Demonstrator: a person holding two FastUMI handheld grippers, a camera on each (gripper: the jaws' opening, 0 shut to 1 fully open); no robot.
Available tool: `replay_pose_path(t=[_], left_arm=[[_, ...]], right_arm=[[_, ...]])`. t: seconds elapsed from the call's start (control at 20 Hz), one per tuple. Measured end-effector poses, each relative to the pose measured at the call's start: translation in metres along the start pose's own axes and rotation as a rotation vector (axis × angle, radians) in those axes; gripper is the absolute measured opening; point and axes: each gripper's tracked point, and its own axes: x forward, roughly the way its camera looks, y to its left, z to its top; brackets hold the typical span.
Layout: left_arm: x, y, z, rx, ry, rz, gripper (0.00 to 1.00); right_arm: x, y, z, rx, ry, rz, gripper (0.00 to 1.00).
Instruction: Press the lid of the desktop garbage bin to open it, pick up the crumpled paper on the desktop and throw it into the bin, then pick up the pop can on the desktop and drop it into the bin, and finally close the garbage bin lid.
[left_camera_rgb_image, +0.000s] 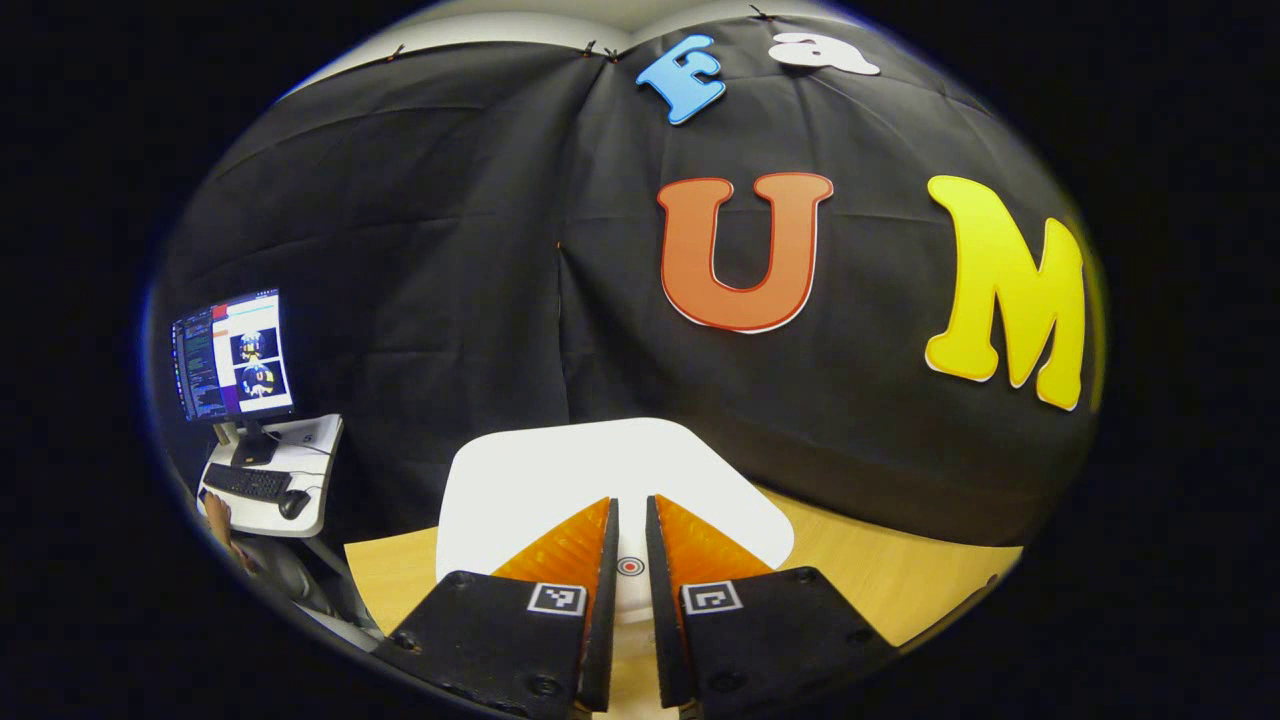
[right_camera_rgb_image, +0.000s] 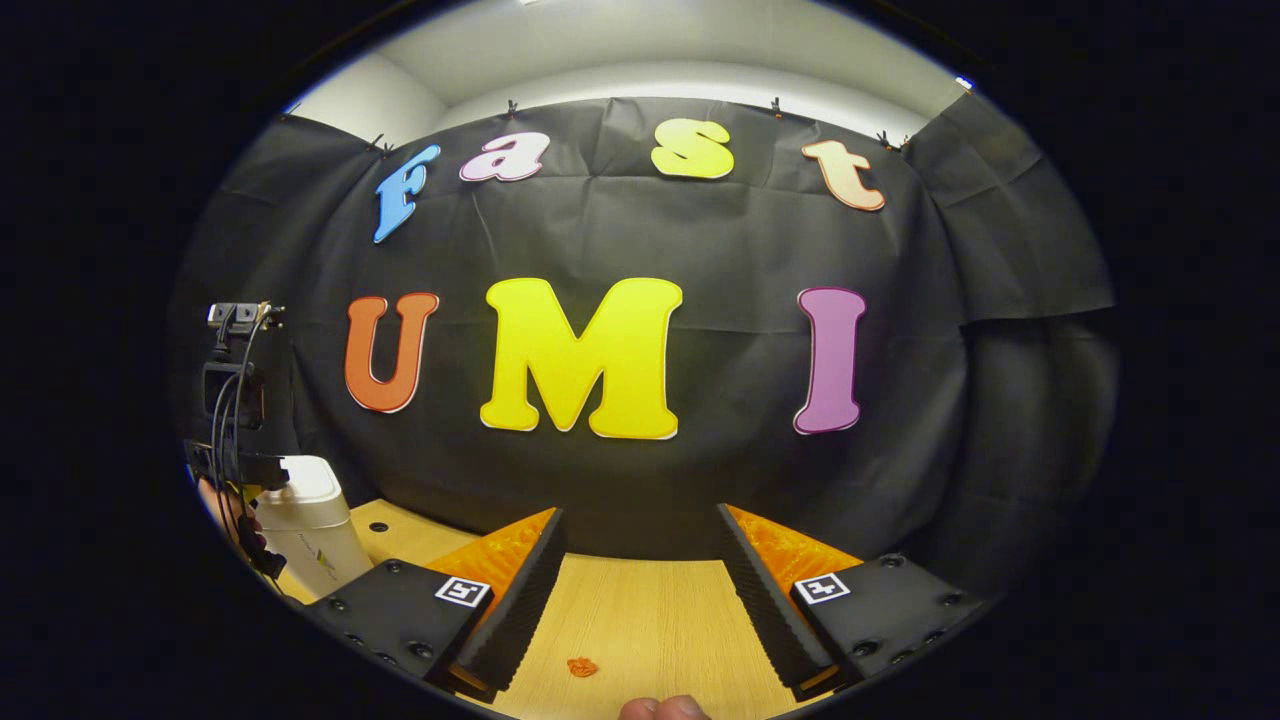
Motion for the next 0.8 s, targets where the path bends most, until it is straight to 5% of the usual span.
replay_pose_path(t=[0.55, 0.8], left_arm=[[0.002, 0.000, -0.011, 0.059, 0.026, 0.014, 0.12], [-0.008, -0.007, 0.001, 0.067, -0.009, -0.050, 0.12]], right_arm=[[-0.008, 0.003, -0.016, 0.045, 0.030, -0.012, 0.94], [-0.011, -0.002, -0.007, 0.044, 0.004, -0.030, 0.92]])
